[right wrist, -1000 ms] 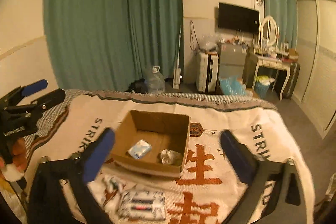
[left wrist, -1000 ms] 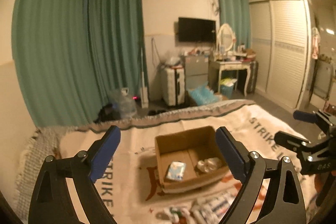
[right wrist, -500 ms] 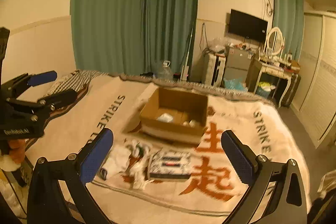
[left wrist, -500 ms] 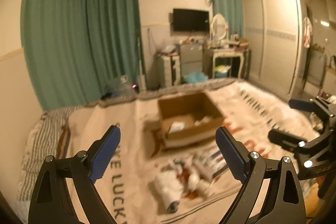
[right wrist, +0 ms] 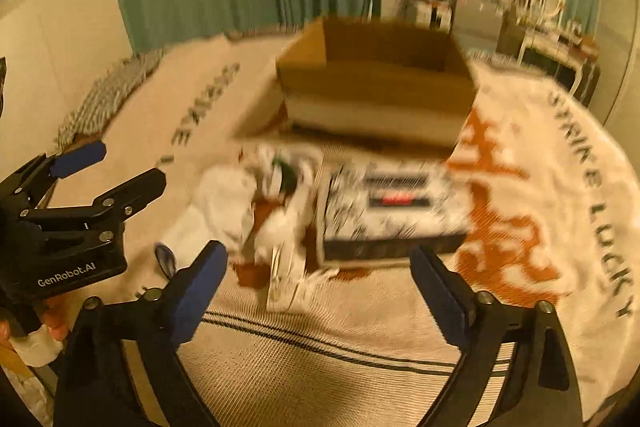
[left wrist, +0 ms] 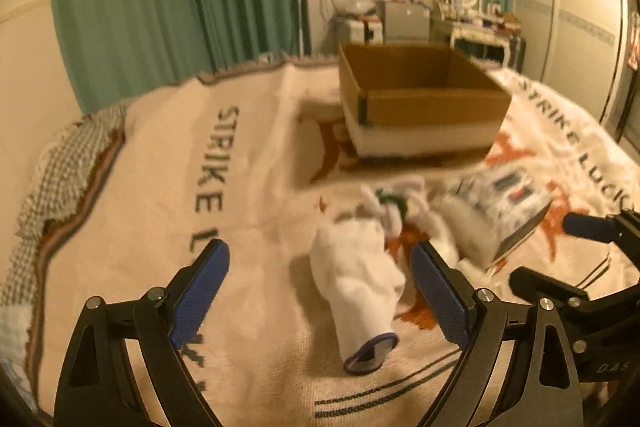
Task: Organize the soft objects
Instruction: 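Grasp the white knit glove with the left gripper while the right grasps the white mesh item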
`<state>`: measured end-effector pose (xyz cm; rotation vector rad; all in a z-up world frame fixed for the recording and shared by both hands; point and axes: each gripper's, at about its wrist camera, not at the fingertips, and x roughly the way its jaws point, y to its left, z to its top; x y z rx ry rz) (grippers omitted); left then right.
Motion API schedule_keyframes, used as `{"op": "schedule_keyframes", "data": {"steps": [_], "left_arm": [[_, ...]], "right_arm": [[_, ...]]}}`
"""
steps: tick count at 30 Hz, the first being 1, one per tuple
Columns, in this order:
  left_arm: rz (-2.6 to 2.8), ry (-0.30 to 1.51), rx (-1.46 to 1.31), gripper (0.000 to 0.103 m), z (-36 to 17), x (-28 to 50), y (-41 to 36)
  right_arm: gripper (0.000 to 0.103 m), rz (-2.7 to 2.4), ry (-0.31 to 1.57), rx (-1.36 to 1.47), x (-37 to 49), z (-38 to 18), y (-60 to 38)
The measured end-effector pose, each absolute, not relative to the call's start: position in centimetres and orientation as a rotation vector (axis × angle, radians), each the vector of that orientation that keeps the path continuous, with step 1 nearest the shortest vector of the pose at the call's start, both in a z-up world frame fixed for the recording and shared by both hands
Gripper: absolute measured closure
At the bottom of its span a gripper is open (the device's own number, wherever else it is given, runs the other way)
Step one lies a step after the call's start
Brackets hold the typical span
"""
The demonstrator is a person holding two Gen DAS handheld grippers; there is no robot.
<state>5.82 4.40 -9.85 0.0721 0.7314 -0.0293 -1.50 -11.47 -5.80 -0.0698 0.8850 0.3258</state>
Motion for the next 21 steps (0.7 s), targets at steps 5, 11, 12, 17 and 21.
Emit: {"op": "schedule_keyframes", "data": {"steps": [5, 11, 12, 17, 21], "left_arm": [[-0.066, 0.848, 0.067, 0.01, -13.3, 7.5, 4.5], [-0.137, 0.929, 0.021, 0.012, -15.5, 8.6, 4.7], [-0.142, 0.937, 0.019, 0.012, -15.9, 8.7, 4.6], [-0.167, 0.974, 0.011, 0.027, -17.5, 9.3, 3.9], [-0.208, 0.975, 0.012, 0.049, -17.5, 8.9, 3.6]], "right_arm": [[0.031, 0.383, 1.019, -0.073, 0.3, -10.0, -10.0], [0.069, 0.403, 1.111, -0.068, 1.3, -13.0, -9.1], [0.069, 0.406, 1.112, -0.057, 1.4, -13.1, -9.2], [0.071, 0.396, 1.1, -0.037, 1.2, -12.9, -9.7], [0.071, 0.391, 1.081, -0.05, 0.9, -12.2, -10.0]]}}
